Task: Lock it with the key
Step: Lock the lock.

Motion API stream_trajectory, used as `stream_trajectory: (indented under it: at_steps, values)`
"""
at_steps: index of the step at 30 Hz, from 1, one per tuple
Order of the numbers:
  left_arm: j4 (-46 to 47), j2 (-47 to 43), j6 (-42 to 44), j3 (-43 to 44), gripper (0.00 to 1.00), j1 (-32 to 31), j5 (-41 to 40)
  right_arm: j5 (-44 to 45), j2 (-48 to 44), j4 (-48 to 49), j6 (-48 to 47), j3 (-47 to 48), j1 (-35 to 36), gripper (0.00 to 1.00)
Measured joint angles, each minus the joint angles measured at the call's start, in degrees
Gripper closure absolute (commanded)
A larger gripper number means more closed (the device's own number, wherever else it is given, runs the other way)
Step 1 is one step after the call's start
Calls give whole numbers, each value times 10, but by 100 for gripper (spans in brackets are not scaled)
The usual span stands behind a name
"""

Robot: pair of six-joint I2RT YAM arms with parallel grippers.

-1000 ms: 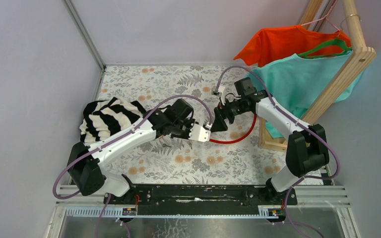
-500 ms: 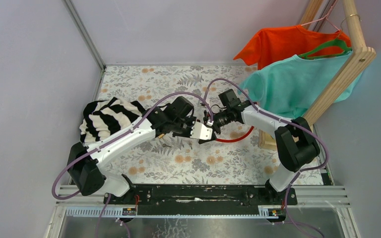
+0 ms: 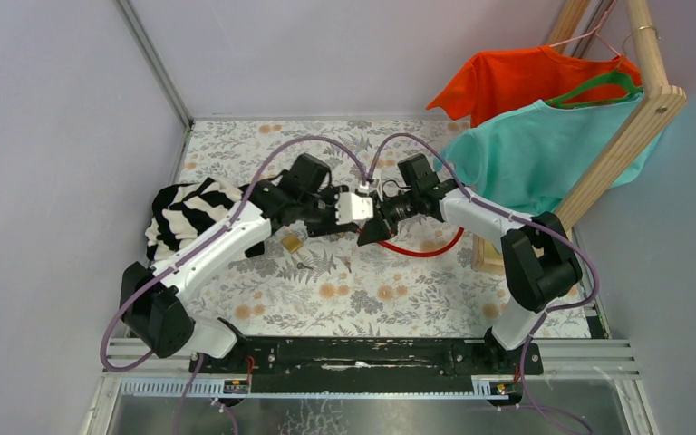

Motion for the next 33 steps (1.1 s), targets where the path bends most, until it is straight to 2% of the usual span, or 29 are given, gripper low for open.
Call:
stream_trajectory:
  at_steps: [3,5,10,13,19,24,27,33]
  values:
    - [18,-6,-26,6,23,49,25,27,-2,42,36,0,0,100]
    - [30,-17,-43,7,18,79,40,47,-6,68,61,0,0,100]
    - [61,-53,-113,7,18,141,75,103,-17,130,128,4,0,100]
    - [100,-71,-179,-5,22,170,107,123,-18,145,155,8,0,100]
    - [174,-48,-362,-27,27,244,210,171,-19,161,202,21,0,100]
    - [265,3,-549,-37,27,263,277,205,-26,156,218,37,0,100]
    - [325,22,-673,-49,27,263,294,225,-32,154,221,43,0,100]
    - [384,48,-833,-49,28,258,288,254,-40,138,223,49,0,100]
